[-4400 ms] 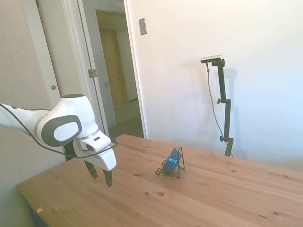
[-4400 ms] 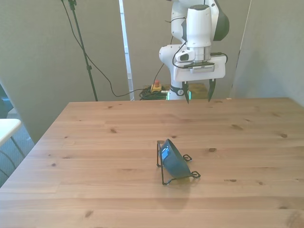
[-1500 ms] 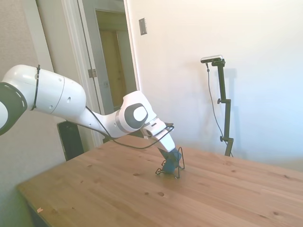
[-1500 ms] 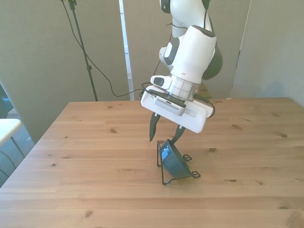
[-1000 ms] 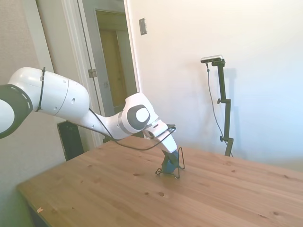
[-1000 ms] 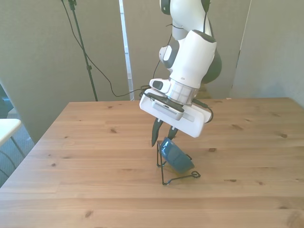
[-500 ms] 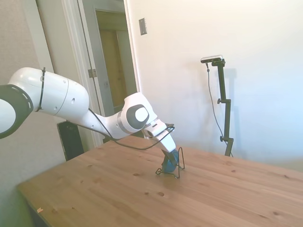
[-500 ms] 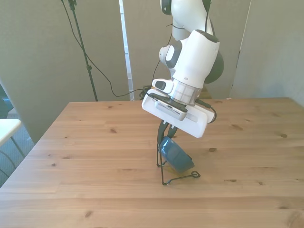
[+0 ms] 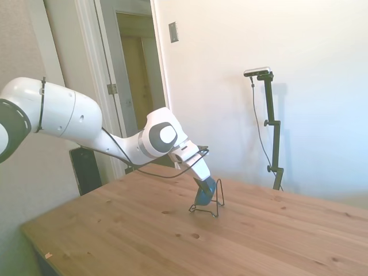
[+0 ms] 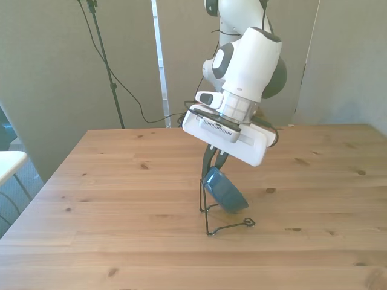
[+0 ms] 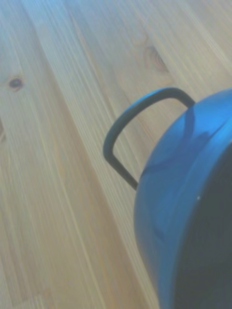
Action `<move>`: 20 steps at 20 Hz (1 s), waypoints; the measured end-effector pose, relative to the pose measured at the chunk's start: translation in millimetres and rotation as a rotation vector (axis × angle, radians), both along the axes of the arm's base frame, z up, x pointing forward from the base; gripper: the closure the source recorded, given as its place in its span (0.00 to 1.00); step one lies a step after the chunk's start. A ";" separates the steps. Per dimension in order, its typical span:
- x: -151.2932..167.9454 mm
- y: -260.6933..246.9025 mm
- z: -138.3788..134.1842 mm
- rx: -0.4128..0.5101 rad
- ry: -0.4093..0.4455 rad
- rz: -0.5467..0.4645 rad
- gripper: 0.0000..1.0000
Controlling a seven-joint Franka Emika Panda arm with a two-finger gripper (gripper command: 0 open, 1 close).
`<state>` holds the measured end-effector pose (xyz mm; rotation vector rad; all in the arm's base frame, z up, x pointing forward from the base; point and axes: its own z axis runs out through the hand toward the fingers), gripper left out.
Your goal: Unload the bowl
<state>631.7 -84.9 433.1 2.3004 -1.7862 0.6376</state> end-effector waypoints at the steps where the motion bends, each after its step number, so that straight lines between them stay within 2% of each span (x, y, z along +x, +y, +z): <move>1: -2.4 5.9 2.6 0.004 -0.003 0.008 1.00; 5: -20.0 46.6 14.3 0.073 -0.043 0.062 1.00; 9: -68.4 90.5 23.9 0.219 -0.075 0.171 1.00; 13: -118.1 100.0 17.5 0.360 -0.030 0.266 1.00; 20: -160.5 65.7 -14.6 0.532 0.105 0.305 1.00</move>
